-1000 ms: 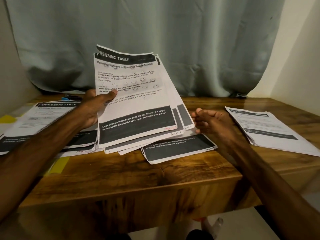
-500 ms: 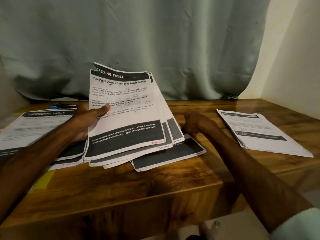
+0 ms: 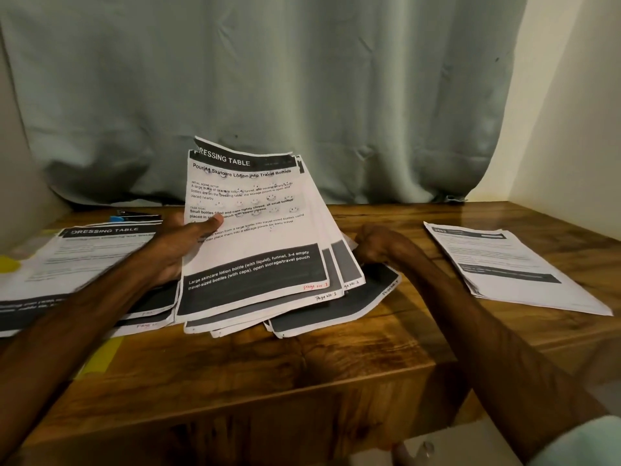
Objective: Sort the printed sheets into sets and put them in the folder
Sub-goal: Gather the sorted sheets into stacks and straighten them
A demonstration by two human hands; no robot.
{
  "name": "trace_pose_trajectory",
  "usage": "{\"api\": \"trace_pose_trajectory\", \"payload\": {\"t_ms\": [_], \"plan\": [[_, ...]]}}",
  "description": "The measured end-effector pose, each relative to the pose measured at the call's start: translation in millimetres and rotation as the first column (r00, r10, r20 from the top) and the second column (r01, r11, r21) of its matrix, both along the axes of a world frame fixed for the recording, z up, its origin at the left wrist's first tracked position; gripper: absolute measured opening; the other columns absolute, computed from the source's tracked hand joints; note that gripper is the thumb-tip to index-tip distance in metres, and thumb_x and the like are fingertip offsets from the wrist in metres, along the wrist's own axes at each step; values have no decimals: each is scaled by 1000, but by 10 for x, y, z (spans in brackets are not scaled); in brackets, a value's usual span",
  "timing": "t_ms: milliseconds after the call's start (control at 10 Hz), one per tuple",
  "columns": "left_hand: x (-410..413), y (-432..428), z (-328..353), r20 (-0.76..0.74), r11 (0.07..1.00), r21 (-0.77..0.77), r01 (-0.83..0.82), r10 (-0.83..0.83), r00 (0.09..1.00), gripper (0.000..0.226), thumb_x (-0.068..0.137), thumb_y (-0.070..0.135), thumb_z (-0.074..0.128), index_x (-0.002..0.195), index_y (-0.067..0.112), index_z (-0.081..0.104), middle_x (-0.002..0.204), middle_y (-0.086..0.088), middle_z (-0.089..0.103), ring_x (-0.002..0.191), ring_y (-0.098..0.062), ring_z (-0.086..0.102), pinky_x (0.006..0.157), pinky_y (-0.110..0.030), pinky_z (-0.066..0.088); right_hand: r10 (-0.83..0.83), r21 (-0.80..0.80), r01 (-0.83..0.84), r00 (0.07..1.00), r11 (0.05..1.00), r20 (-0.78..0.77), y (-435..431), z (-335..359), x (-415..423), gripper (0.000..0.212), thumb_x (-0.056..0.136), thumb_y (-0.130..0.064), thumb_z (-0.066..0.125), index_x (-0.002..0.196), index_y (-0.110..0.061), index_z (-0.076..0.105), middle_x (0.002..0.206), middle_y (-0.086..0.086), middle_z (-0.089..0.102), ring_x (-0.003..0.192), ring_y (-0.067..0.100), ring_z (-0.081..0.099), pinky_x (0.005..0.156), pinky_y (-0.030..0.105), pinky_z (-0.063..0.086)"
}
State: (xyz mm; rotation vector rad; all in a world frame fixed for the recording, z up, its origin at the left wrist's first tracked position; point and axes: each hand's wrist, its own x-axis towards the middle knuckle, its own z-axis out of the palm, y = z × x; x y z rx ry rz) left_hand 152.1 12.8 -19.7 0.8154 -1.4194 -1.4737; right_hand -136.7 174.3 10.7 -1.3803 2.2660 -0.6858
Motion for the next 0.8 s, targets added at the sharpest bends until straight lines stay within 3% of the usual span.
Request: {"api": "trace_pose_trajectory", "payload": {"t_ms": [100, 200, 300, 400, 500, 600, 700, 800], "plan": [[-1, 21, 9, 6, 1000, 0, 1, -1, 1000, 35, 93, 10, 69, 127, 5, 64, 119, -11, 74, 107, -28, 72, 100, -47, 53, 47, 0, -47, 998, 999, 48, -18, -76, -128, 8, 89, -9, 74, 94, -10, 68, 92, 1, 68, 84, 17, 64, 65, 24, 48], [-6, 20, 5, 40, 1000, -2, 15, -15, 999, 35, 92, 12, 71, 126, 5, 65, 120, -12, 73, 107, -30, 72, 102, -50, 52, 26, -138, -1, 984, 990, 176, 110, -149, -305, 6, 87, -12, 77, 89, -13, 72, 88, -4, 71, 89, 20, 69, 73, 29, 54], [-16, 33, -9, 139, 998, -8, 56, -54, 989, 37, 91, 14, 72, 127, 7, 65, 120, -10, 73, 106, -29, 72, 103, -50, 52, 13, -316, 90, 951, 945, 310, 238, -192, -563, 18, 87, -15, 78, 100, -3, 76, 99, 7, 78, 95, 29, 75, 92, 51, 58], [-53, 41, -72, 254, 995, -68, 66, -47, 966, 32, 92, 13, 72, 124, 13, 67, 121, -5, 73, 105, -25, 72, 103, -49, 52, -81, -474, 298, 901, 828, 425, 316, -159, -749, 26, 89, -16, 76, 107, 2, 72, 109, 18, 75, 101, 43, 72, 95, 61, 55], [-102, 22, -159, 451, 953, -301, 16, 127, 883, 21, 90, 21, 77, 109, 29, 70, 118, 3, 74, 101, -18, 71, 101, -46, 53, -216, -648, 440, 891, 621, 398, 310, -2, -831, 28, 93, -13, 73, 114, 4, 71, 118, 14, 72, 99, 31, 72, 85, 42, 60], [-153, 37, -216, 527, 824, -564, -57, 412, 743, 55, 84, 25, 82, 133, 25, 58, 132, -2, 67, 116, -26, 64, 100, -43, 51, -306, -755, 451, 890, 477, 339, 239, 122, -846, 30, 95, -16, 71, 117, 3, 71, 117, 11, 72, 96, 21, 68, 79, 26, 56], [-193, 65, -255, 485, 750, -659, -44, 469, 739, 93, 74, 22, 90, 150, 21, 36, 145, -7, 55, 132, -30, 49, 106, -43, 42, -258, -777, 443, 896, 447, 363, 91, 134, -726, 31, 94, -16, 71, 118, 4, 71, 114, 8, 72, 92, 17, 66, 68, 10, 52], [-202, 94, -281, 567, 723, -689, 44, 500, 655, 99, 74, 24, 90, 154, 21, 32, 159, -7, 33, 147, -30, 23, 119, -48, 26, -112, -751, 488, 862, 445, 494, -129, 58, -555, 30, 93, -14, 73, 118, 2, 71, 112, 9, 74, 90, 18, 71, 82, 29, 59]]}}
